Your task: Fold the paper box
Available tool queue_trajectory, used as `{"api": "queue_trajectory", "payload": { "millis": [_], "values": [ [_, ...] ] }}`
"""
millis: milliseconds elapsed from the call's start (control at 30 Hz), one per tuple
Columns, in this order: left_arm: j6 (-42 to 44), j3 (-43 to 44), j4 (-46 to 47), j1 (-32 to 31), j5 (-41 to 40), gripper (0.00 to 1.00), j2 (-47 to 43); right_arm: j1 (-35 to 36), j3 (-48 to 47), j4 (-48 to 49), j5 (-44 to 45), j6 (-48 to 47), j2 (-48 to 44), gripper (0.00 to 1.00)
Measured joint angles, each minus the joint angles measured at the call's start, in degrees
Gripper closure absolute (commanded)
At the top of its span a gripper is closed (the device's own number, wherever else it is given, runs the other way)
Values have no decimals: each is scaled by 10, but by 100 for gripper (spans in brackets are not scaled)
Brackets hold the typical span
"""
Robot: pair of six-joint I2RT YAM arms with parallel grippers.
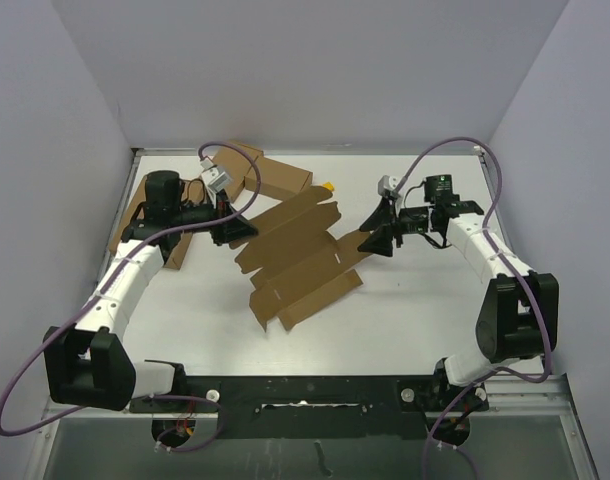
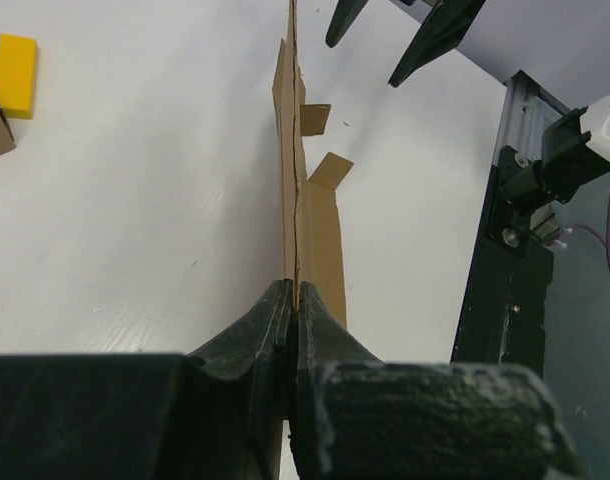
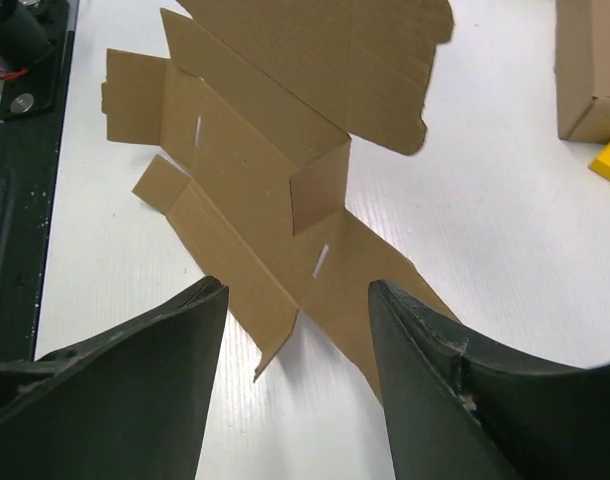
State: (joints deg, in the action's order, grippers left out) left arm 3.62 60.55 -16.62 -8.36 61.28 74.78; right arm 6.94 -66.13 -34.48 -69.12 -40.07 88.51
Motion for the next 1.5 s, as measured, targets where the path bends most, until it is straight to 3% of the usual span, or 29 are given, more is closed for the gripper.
{"api": "queue_trajectory", "payload": {
  "millis": [300, 433, 600, 667, 1000, 1500],
  "values": [
    [-15, -28, 11, 21, -37, 100, -16, -17, 55, 63, 3, 57, 2, 43],
    [-19, -33, 14, 27, -59, 100, -16, -17, 62, 97, 8, 117, 44, 59],
    [-21, -33, 15, 30, -76, 100, -16, -16, 61, 119, 45, 182, 108, 94],
    [-21, -34, 15, 30, -82, 100, -16, -14, 61, 120, 65, 201, 124, 100],
    [-31, -34, 15, 35, -99, 100, -16, 16, 35, 117, 150, 228, 167, 100],
    [-45, -37, 23, 35, -100, 100, -16, 55, 13, 103, 151, 221, 181, 100]
  ]
}}
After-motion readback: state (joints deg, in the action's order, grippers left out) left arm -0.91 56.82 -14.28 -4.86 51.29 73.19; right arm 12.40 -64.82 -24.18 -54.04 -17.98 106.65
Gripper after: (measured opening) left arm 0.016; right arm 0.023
